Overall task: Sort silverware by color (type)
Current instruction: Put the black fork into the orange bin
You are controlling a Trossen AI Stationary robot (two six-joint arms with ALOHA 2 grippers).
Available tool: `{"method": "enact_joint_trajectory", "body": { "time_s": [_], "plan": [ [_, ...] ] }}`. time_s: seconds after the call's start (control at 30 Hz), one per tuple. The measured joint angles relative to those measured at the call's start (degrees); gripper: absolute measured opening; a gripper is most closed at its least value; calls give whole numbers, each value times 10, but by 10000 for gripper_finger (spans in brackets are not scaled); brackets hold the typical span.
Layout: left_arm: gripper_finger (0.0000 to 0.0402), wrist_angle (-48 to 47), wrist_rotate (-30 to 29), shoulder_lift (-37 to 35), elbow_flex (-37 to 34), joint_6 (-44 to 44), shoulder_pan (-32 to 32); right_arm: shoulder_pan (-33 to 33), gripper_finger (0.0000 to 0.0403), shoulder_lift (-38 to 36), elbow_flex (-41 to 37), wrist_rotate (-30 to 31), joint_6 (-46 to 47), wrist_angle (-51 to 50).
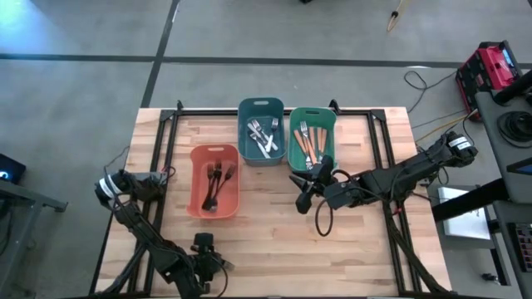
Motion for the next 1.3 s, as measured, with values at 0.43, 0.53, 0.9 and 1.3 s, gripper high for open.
{"method": "enact_joint_trajectory", "body": {
  "time_s": [0.43, 0.53, 0.9, 1.3],
  "plan": [
    [86, 20, 1, -1, -28, -19, -6, 0, 75, 0, 0, 3, 10, 0],
    [65, 19, -3, 0, -28, -18, -6, 0, 75, 0, 0, 3, 10, 0],
    [3, 13, -27, 1, -31, -13, -6, 0, 75, 0, -1, 3, 10, 0],
    [0, -19, -73, -17, -17, -5, -9, 0, 75, 0, -4, 3, 9, 0]
  ]
}}
